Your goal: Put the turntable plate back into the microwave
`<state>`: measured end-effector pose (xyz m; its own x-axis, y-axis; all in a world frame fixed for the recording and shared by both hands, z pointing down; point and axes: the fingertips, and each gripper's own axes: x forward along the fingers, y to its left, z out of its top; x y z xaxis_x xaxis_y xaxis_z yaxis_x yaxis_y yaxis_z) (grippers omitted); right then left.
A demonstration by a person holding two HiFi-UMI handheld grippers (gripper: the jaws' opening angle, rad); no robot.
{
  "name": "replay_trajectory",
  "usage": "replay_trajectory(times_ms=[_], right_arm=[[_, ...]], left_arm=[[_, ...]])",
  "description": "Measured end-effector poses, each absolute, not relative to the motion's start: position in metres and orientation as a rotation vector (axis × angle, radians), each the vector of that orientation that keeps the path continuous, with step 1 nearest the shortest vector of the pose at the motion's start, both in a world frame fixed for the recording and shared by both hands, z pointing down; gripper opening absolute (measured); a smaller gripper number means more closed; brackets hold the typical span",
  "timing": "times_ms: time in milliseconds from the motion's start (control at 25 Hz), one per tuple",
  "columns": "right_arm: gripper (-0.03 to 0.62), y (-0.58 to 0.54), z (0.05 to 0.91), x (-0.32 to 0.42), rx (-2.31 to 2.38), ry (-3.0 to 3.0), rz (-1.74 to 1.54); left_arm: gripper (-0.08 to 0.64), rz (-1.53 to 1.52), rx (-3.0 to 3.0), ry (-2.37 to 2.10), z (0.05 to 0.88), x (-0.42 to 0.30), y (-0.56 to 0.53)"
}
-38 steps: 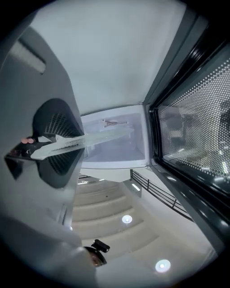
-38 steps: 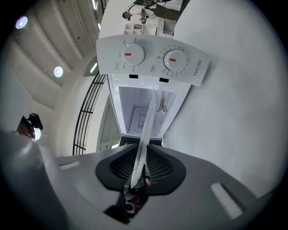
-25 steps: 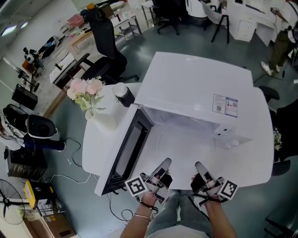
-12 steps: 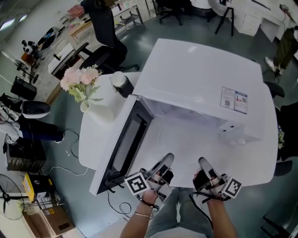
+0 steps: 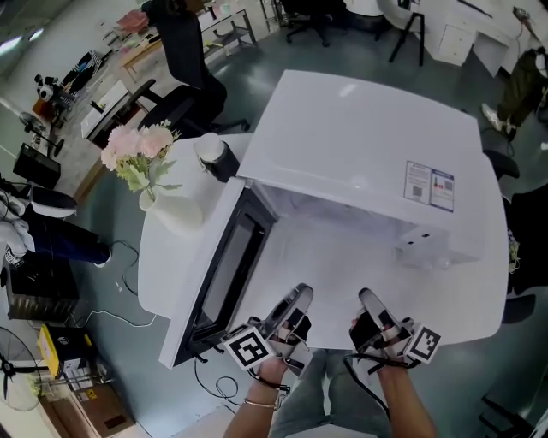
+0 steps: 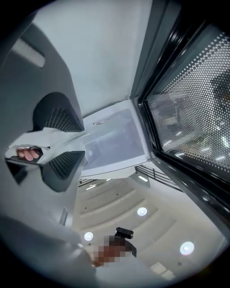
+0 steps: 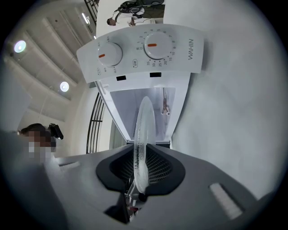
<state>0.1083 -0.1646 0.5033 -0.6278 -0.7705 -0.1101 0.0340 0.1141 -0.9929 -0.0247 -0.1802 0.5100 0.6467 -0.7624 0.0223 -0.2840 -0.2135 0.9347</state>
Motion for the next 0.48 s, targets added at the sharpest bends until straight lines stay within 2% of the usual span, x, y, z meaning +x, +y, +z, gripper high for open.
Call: replay_trajectory(times_ms=[160, 480], right_arm=[[0.057, -0.170, 0.502, 0.110, -0.726, 1.748, -1.571], [0.057, -0.180, 0.499, 0.111, -0.737, 1.741, -1.542]], left_arm=[[0.171, -0.511, 1.818, -0.908, 0.509, -0.029, -0.178], [0.188, -0.294, 1.998, -1.199, 0.503, -0.041, -0.167]])
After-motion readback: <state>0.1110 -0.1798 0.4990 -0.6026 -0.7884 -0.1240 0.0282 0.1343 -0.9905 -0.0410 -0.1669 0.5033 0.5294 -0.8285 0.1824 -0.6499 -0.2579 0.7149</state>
